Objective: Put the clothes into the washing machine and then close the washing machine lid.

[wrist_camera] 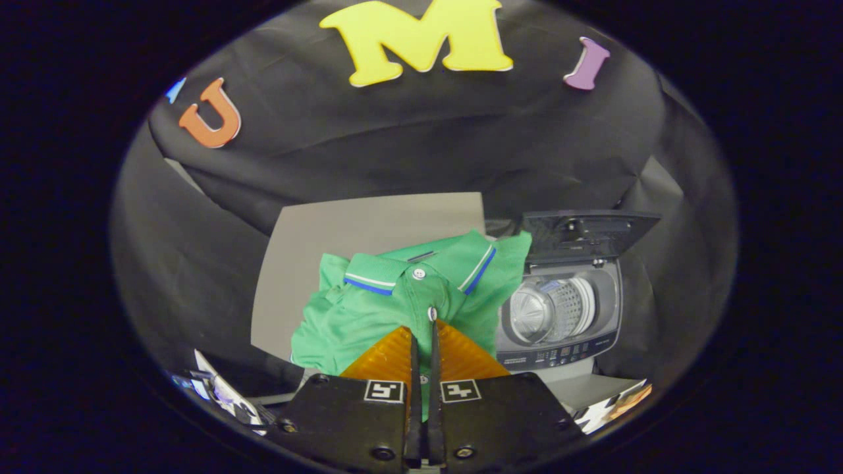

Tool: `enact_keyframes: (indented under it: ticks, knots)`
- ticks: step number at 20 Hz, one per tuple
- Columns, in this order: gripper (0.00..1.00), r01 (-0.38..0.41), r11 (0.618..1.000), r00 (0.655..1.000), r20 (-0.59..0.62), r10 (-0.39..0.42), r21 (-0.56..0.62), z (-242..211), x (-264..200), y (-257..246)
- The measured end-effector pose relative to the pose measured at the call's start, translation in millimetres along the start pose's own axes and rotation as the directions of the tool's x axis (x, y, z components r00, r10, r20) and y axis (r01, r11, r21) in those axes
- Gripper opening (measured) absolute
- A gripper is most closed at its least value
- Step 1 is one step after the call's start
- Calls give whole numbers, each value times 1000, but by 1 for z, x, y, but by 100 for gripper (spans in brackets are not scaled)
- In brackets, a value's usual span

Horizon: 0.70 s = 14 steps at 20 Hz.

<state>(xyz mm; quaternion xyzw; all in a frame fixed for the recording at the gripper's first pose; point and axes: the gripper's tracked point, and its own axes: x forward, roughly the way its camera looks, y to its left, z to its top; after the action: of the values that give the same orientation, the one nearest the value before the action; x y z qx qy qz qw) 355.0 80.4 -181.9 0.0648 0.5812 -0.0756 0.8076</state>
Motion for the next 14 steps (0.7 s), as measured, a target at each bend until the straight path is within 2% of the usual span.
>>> enact_keyframes:
  ticks: [6, 8, 14]
  knots:
    - [8, 54, 988, 998, 34, -59, 142, -2, -18, -63]
    - [7, 44, 981, 998, 44, -53, 191, -2, -21, -75]
    - [7, 76, 969, 994, 61, -93, 234, -6, -32, -124]
